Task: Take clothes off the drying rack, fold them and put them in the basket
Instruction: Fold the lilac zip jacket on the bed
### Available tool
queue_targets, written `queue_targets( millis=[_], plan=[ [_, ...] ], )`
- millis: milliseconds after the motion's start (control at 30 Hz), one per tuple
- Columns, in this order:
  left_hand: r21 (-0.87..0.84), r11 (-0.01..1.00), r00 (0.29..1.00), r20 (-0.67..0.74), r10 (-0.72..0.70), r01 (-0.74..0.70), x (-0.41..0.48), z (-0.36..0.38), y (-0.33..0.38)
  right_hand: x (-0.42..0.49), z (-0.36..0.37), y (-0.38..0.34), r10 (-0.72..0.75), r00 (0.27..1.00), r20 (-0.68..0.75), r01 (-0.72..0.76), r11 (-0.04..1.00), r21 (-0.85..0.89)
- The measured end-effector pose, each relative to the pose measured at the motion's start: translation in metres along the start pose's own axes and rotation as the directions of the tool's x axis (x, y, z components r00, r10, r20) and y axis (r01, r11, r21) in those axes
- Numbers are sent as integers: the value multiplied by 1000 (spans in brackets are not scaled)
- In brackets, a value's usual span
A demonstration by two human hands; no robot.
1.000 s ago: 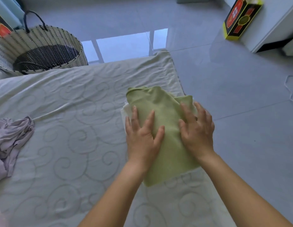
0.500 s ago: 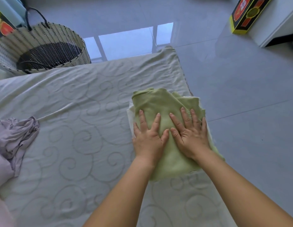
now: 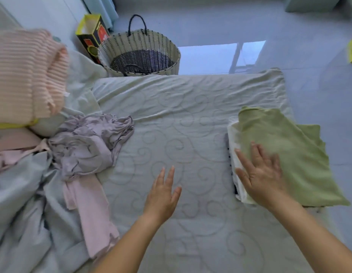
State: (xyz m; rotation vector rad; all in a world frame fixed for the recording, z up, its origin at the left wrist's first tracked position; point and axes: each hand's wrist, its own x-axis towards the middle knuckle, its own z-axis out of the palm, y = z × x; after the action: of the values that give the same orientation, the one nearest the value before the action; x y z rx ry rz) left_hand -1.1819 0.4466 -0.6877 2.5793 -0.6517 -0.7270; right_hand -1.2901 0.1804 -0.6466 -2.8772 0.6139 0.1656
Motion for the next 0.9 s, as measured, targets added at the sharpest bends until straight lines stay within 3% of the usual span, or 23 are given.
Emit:
queue_targets(
  millis=[67, 200, 367, 433, 500, 667, 767, 900],
  plan=[
    [30, 994, 994, -16, -107, 108, -31, -19, -57, -10, 17, -56, -131, 991, -4, 131, 991, -9],
    [17, 963, 962, -62, -266, 268, -76, -53, -158, -23, 52, -166, -280, 950, 137, 280, 960, 19],
    [-97, 927, 925, -89, -370, 361, -103, -83, -246, -21, 95, -282, -324, 900, 290, 329, 944, 33],
    [-107, 930, 925, -109, -363, 352, -110, -89, -272, -12, 108, -320, -275, 915, 295, 261, 962, 86],
    [-119, 940, 936, -112, -332, 320, -115, -96, -294, 5, 118, -356, -160, 928, 338, 96, 975, 198],
    [-173, 970, 967, -162, -197, 168, -115, -125, -333, 63, 128, -422, 121, 975, 184, -191, 881, 433],
    [-168, 983, 974, -203, -102, 67, -115, -138, -340, 101, 130, -444, 246, 963, 110, -269, 877, 398],
    [-201, 978, 977, -213, 18, -62, -120, -142, -340, 129, 131, -459, 381, 906, 183, -422, 841, 339]
  ],
)
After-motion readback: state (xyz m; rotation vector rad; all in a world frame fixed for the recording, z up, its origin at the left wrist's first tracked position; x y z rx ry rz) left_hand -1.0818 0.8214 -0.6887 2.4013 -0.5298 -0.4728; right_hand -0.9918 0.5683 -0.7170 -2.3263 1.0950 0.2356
